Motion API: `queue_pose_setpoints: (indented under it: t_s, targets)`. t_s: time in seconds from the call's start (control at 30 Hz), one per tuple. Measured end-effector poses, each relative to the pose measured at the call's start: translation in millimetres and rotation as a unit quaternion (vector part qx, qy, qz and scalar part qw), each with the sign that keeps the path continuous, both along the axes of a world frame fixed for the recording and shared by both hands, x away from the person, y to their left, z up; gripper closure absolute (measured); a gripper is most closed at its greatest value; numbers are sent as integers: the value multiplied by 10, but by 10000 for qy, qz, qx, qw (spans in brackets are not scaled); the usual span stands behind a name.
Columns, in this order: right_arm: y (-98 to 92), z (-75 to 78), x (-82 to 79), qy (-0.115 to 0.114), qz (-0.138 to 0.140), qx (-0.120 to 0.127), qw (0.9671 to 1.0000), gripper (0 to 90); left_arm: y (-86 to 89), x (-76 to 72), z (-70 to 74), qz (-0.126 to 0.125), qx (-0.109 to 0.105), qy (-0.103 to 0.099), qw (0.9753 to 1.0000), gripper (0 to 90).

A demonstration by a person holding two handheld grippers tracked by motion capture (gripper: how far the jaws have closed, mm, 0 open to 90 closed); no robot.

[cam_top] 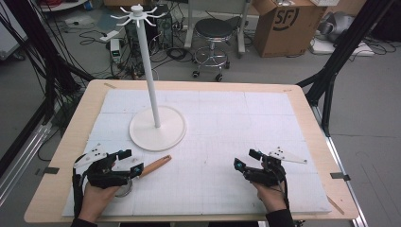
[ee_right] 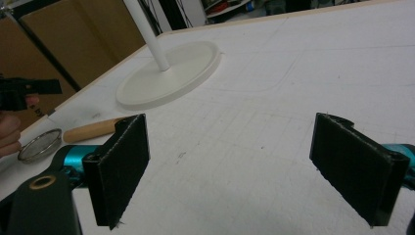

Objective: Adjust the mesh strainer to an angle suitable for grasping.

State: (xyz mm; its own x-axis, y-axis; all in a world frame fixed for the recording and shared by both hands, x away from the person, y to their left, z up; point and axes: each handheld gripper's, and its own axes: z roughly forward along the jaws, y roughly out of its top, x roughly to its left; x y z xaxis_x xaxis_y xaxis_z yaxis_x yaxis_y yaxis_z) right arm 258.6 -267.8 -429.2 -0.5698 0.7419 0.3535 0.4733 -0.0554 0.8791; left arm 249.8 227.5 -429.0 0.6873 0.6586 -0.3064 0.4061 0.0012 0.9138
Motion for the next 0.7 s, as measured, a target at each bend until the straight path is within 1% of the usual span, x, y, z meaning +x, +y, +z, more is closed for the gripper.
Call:
queue_pose_setpoints:
  t_s: [0.5,0.7]
  targets:
    - [5,1,3,-22,11,-6,10000,138,2,-2,-1,-3,-26,28,10000,173]
    - [22,-2,12,3,35,-10,10000,138,7,-7,-8,-23,26,60,10000,173]
